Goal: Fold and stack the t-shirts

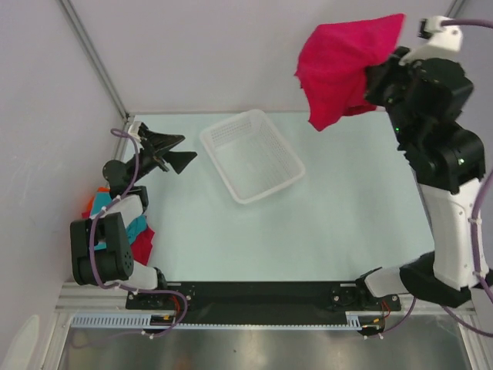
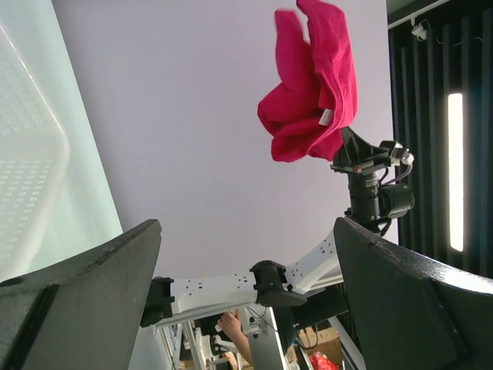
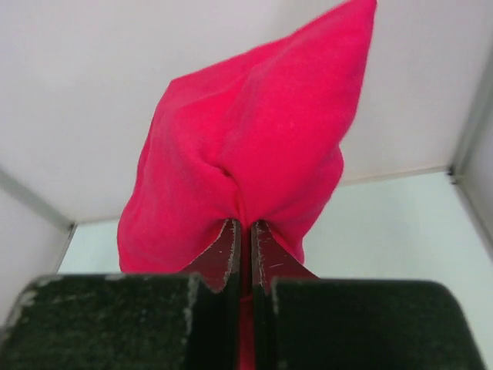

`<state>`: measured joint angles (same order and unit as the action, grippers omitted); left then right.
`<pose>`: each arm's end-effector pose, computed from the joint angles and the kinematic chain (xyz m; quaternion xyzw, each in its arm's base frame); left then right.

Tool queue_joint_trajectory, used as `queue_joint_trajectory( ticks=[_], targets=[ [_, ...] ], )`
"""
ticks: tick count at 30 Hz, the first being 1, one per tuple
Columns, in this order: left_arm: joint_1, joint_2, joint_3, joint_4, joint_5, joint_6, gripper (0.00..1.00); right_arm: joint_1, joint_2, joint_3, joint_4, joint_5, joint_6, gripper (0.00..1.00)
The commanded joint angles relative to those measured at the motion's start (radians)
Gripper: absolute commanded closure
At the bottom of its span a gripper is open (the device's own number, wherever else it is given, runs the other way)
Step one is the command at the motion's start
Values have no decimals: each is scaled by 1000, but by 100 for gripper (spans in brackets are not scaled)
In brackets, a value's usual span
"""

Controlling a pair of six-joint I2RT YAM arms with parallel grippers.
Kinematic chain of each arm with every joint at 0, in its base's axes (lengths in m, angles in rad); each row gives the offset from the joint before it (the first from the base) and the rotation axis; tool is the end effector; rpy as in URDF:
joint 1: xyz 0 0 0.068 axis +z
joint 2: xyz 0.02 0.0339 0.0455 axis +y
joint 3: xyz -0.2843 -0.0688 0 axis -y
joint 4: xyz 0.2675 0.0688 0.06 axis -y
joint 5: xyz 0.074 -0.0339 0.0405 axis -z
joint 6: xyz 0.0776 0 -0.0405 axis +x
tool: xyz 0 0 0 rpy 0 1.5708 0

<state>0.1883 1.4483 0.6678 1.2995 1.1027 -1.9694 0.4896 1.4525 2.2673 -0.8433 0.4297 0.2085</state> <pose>0.3197 -0.0096 0.3042 -0.1629 0.6013 -0.7381 0.2590 0.2542 0.0988 0.6275 0.0490 0.7145 0.0892 0.6922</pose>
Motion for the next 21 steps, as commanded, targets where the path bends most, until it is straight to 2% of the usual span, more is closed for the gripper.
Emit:
queue_joint_trajectory(
  ticks=[1, 7, 11, 15, 17, 18, 19, 21],
  targets=[
    [-36, 21, 18, 429, -12, 44, 0, -94, 58, -191, -95, 58, 48, 100],
    [-67, 26, 3, 429, -17, 56, 0, -111, 37, -596, 18, -26, 87, 100],
    [-69, 23, 4, 429, -9, 53, 0, -121, 124, -684, 35, -35, 103, 100],
    [-67, 23, 7, 431, -7, 56, 0, -118, 151, -667, 24, -51, 103, 96],
    [-67, 29, 6, 429, -10, 55, 0, -118, 144, -643, 29, -54, 98, 83],
    [-67, 29, 7, 429, -9, 56, 0, -121, 140, -632, 27, -54, 97, 72],
    [-67, 29, 6, 429, -10, 56, 0, -120, 137, -618, 17, -51, 97, 52],
    [-67, 29, 4, 429, -10, 61, 0, -120, 134, -591, 7, -43, 97, 32]
  ],
)
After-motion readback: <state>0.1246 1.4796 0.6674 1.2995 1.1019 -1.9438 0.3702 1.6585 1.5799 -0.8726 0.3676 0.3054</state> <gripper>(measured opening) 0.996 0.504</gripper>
